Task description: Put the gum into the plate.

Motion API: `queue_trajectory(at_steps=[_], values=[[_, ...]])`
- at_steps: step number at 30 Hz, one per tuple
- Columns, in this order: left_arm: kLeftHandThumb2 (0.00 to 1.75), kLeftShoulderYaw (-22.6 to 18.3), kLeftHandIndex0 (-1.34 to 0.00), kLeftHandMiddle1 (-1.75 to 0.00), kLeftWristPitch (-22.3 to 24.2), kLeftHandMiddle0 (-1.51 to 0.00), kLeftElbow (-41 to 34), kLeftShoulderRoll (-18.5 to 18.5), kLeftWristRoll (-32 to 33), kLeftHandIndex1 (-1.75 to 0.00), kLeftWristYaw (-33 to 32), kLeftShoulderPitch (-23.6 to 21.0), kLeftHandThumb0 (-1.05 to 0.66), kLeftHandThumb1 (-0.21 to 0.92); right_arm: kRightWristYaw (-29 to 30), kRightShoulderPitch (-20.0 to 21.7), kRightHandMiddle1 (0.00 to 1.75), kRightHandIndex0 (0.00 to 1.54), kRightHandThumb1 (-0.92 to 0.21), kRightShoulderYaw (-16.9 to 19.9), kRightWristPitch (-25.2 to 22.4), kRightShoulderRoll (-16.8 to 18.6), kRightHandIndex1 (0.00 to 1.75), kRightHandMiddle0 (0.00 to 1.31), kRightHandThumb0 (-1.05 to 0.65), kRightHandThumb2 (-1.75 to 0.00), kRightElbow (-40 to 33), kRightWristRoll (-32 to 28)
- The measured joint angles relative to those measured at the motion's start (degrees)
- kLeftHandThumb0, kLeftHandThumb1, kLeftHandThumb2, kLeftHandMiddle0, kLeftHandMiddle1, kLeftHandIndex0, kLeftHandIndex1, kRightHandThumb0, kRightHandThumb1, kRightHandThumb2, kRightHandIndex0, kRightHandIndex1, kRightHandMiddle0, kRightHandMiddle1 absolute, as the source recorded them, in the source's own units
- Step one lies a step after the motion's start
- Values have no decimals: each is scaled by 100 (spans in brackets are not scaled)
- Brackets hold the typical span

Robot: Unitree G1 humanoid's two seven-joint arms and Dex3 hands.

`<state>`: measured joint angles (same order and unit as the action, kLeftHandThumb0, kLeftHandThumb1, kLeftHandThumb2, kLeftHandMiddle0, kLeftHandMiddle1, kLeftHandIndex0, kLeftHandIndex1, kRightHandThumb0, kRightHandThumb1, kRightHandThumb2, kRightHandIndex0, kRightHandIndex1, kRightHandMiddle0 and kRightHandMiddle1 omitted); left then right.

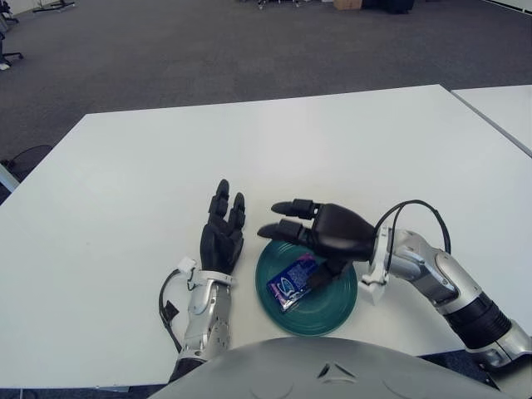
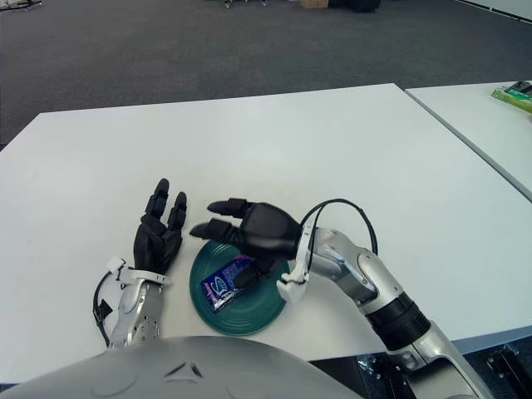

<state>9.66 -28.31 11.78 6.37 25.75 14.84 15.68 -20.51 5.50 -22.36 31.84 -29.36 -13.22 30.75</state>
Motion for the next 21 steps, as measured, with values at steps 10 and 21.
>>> queue_trajectory(at_steps=[10, 21], values=[[101, 0, 0, 0, -137, -7, 50, -14, -947, -21, -465, -2, -105, 92, 609, -420, 75, 38, -92, 888, -1103, 847, 6, 0, -95, -81, -18, -1179], [106, -95, 0, 0, -90, -7, 126, -11, -1030, -30, -615, -73, -105, 92, 630, -875, 57, 26, -92, 1393, -2381, 1866, 0, 0, -81, -78, 438, -3084]])
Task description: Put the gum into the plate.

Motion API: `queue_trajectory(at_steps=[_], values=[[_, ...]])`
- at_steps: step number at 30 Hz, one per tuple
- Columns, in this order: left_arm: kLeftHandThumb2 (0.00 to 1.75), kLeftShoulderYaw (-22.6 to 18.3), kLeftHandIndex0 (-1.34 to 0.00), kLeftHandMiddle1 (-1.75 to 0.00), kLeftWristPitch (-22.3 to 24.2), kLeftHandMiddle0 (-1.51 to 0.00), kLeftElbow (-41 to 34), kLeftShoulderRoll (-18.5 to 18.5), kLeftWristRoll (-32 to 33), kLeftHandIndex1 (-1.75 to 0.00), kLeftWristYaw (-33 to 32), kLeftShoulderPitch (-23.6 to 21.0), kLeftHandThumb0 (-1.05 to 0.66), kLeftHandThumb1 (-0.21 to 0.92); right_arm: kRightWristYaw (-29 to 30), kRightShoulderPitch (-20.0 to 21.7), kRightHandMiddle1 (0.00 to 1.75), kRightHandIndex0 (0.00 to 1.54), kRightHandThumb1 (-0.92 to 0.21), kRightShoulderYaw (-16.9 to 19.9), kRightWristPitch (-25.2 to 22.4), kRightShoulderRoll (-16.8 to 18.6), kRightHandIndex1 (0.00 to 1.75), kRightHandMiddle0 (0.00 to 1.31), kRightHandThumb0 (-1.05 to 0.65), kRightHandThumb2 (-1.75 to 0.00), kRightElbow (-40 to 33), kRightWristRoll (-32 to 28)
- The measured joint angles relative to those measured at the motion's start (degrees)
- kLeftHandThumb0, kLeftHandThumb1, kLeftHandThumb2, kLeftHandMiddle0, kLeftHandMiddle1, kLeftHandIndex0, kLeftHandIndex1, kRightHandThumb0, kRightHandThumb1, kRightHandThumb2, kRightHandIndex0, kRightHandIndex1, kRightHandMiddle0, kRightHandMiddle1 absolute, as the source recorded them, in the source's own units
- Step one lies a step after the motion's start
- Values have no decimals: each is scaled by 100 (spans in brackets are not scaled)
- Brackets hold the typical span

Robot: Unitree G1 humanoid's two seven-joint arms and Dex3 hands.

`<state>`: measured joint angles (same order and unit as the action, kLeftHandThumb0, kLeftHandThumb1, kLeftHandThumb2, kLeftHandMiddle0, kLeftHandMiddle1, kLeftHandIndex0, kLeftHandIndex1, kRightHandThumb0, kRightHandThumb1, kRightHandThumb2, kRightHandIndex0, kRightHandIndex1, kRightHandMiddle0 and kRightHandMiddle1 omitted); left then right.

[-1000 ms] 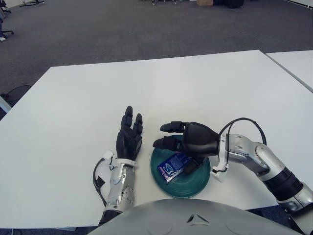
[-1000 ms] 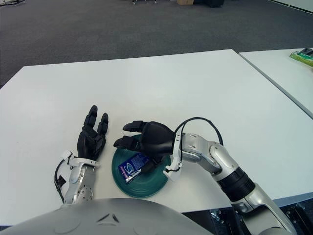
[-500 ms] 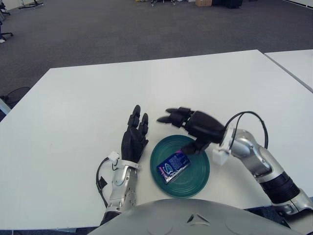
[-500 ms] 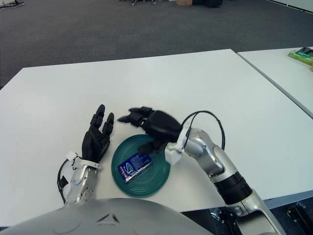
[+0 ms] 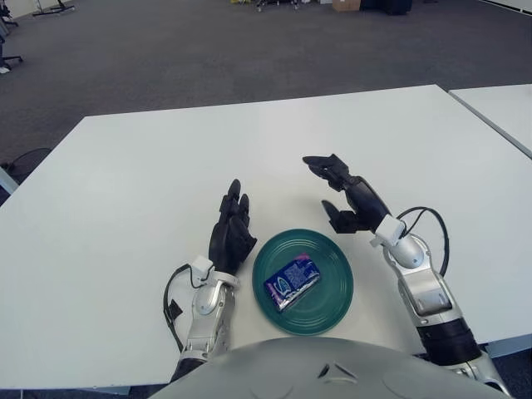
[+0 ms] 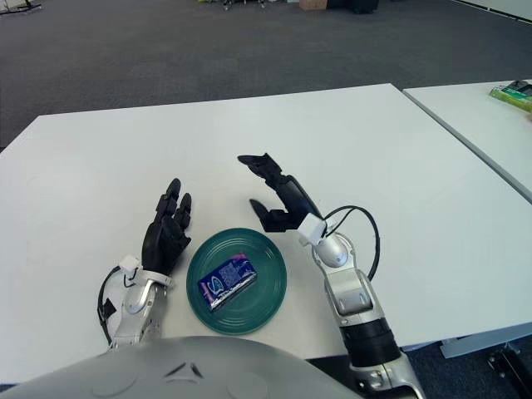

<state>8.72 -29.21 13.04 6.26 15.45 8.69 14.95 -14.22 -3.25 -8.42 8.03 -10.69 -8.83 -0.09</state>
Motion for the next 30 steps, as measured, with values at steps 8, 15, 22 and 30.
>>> queue_trajectory(at_steps=[8, 15, 22, 30], values=[[108, -75, 0, 0, 2, -4, 35, 5, -4, -28, 3, -30, -105, 92, -75, -16, 67, 29, -92, 892, -459, 102, 2, 0, -76, -80, 613, -1040], [109, -112, 0, 0, 1, -2, 44, 4, -32, -20, 74, -13, -105, 92, 64, -183, 74, 31, -92, 1323, -532, 95, 2, 0, -71, -81, 913, -1116], [108, -117, 0, 0, -8, -1, 44, 3, -245, -14, 82, 0, -105, 92, 65, -342, 72, 32, -92, 1324, -409, 202, 2, 0, -66, -83, 1308, -1055], [106, -145, 0, 0, -7, -2, 28, 1, -258, -12, 82, 11, -105, 92, 135, -390, 62, 26, -92, 1210, -4, 368, 0, 0, -61, -88, 1522, -888]])
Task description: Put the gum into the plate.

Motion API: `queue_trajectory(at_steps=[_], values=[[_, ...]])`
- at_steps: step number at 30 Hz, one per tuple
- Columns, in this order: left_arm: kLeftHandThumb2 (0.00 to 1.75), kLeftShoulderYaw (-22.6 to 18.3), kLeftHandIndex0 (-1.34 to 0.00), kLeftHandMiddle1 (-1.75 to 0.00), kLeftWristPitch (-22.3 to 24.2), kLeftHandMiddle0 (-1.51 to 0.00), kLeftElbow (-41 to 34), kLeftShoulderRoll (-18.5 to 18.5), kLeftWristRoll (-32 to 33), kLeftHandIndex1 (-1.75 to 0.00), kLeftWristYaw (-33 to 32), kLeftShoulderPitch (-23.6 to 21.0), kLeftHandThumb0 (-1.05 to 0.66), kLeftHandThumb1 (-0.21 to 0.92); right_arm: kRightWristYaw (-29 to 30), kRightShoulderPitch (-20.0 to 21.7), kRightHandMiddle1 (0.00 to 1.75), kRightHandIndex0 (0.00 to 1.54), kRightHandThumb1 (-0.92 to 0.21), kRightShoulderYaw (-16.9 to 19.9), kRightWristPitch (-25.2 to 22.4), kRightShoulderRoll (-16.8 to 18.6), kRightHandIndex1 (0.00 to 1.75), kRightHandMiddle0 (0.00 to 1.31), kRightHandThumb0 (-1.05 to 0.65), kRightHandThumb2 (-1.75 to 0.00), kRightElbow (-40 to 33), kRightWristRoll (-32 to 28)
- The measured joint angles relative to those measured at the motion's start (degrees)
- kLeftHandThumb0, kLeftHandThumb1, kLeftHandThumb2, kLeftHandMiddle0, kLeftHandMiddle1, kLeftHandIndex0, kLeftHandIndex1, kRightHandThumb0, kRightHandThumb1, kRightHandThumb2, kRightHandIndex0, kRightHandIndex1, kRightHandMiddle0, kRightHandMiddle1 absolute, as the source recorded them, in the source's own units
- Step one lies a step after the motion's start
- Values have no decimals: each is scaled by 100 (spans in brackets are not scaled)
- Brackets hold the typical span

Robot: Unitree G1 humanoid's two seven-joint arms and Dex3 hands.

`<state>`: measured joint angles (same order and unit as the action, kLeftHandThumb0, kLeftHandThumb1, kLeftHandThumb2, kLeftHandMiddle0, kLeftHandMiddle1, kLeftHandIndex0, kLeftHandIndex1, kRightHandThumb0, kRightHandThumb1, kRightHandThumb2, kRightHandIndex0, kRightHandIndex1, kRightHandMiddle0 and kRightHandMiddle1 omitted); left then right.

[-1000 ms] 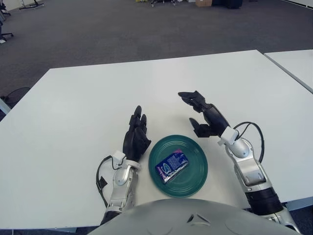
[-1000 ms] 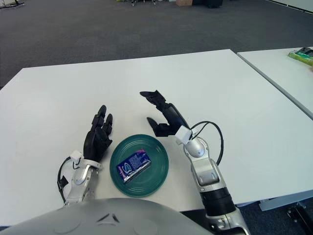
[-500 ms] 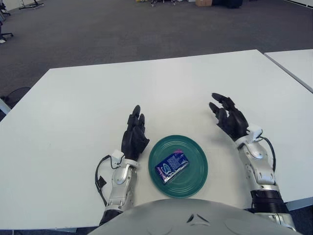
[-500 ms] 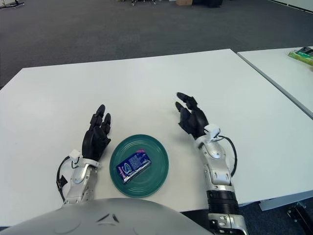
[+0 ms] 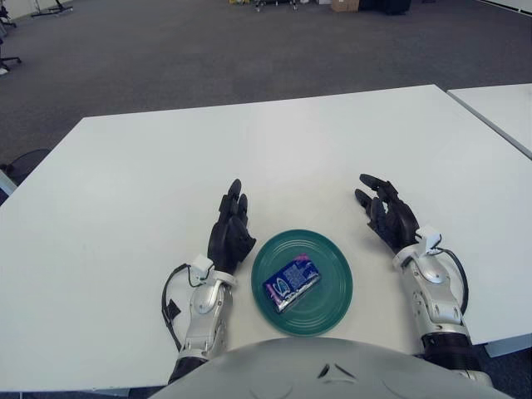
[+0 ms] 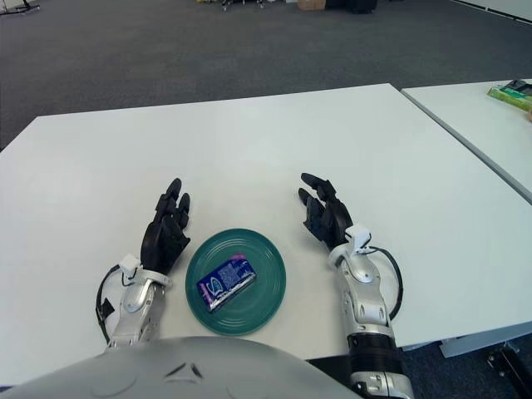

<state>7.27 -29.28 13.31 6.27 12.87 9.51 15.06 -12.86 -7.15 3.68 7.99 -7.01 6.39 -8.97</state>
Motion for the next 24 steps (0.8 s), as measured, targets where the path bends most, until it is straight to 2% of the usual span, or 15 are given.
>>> queue_trajectory(at_steps=[8, 13, 16, 24], values=[[106, -64, 0, -1, 81, -3, -107, -5, -4, -11, -1, 97, -104, 92, 227, -121, 46, 19, -92, -213, 382, 250, 1, 0, -60, -91, 272, 291], [105, -116, 0, -1, 127, -5, -197, -3, -99, -12, -109, 194, -101, 92, 379, -41, 29, 9, -92, -327, 1005, 349, 0, 0, -60, -96, 681, 549], [105, -134, 0, -1, 99, -5, -214, -1, -238, -12, -241, 236, -101, 92, 481, 56, 25, 6, -92, -338, 1312, 370, 0, 0, -60, -97, 926, 647], [105, -163, 0, 0, 18, -4, -215, 3, -526, -14, -591, 291, -100, 92, 665, 200, 14, 1, -92, -351, 1532, 386, 0, 0, -61, -99, 1170, 738]])
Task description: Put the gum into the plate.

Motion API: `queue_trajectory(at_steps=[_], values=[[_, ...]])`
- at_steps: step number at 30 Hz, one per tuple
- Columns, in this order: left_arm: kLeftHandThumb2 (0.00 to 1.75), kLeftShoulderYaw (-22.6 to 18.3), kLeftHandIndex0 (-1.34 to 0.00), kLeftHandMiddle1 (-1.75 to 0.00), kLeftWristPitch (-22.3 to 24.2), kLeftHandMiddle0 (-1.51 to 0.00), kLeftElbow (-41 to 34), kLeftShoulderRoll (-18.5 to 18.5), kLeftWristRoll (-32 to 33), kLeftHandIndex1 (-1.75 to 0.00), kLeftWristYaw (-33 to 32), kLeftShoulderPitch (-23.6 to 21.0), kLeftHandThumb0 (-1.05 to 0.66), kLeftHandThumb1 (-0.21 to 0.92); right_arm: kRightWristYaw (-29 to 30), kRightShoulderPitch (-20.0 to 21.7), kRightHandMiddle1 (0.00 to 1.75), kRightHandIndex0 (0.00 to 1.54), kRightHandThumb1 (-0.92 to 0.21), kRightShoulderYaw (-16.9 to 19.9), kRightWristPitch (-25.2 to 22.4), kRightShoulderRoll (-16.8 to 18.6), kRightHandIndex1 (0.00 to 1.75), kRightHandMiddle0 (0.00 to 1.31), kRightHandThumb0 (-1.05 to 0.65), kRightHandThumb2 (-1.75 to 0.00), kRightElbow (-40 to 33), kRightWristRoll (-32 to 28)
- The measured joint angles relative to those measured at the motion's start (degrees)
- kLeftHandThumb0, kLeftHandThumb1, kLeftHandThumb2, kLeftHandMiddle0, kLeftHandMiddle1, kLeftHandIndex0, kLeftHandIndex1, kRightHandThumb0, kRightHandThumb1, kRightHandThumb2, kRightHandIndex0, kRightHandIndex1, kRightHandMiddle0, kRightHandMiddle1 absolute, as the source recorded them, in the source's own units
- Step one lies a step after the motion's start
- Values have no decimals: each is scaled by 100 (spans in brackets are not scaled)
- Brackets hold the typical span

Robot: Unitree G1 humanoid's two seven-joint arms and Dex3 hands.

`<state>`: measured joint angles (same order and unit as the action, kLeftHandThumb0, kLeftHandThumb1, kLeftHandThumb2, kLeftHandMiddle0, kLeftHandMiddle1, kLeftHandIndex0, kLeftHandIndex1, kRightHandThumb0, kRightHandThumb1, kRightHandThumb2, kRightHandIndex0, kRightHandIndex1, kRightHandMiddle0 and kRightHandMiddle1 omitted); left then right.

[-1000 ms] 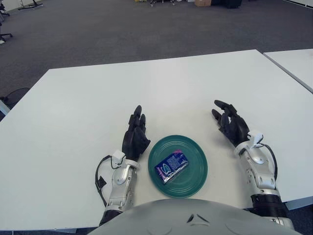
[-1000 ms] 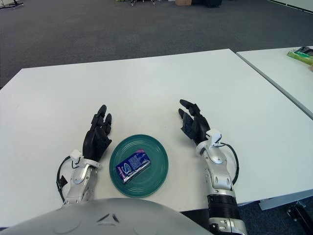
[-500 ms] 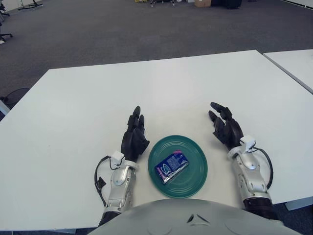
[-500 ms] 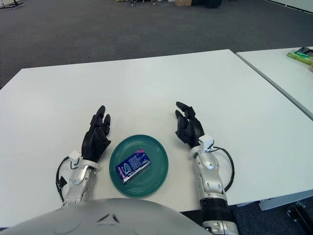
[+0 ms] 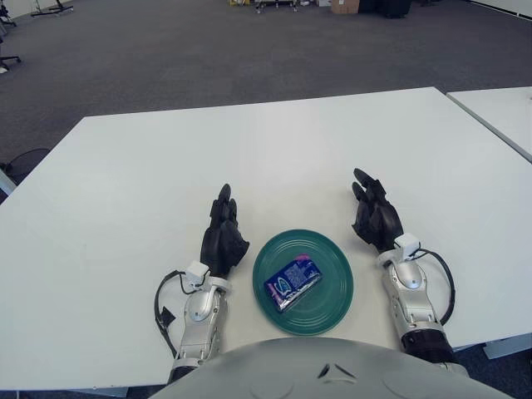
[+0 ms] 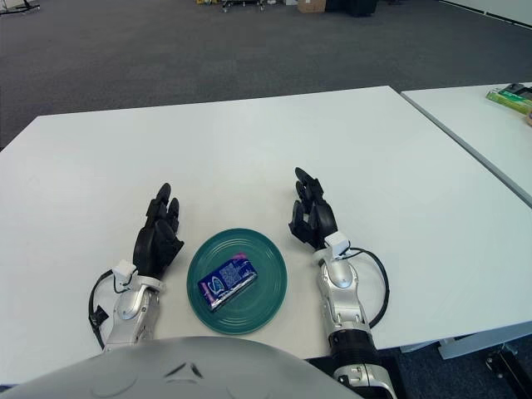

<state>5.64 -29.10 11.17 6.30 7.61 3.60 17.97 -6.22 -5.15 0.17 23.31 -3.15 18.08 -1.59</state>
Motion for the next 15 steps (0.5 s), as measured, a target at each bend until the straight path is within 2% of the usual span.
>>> queue_trajectory(at_steps=[7, 15], values=[[106, 1, 0, 0, -42, -1, 5, 0, -136, -11, -143, 18, -101, 92, 44, 0, 4, 0, -92, -40, 107, 0, 0, 0, -64, -99, 1, 28], [107, -1, 0, 0, -57, 0, 5, 0, -171, -9, -154, 24, -102, 92, 261, -27, 0, 0, -92, -75, -91, 6, 0, 0, -69, -100, -82, 119]])
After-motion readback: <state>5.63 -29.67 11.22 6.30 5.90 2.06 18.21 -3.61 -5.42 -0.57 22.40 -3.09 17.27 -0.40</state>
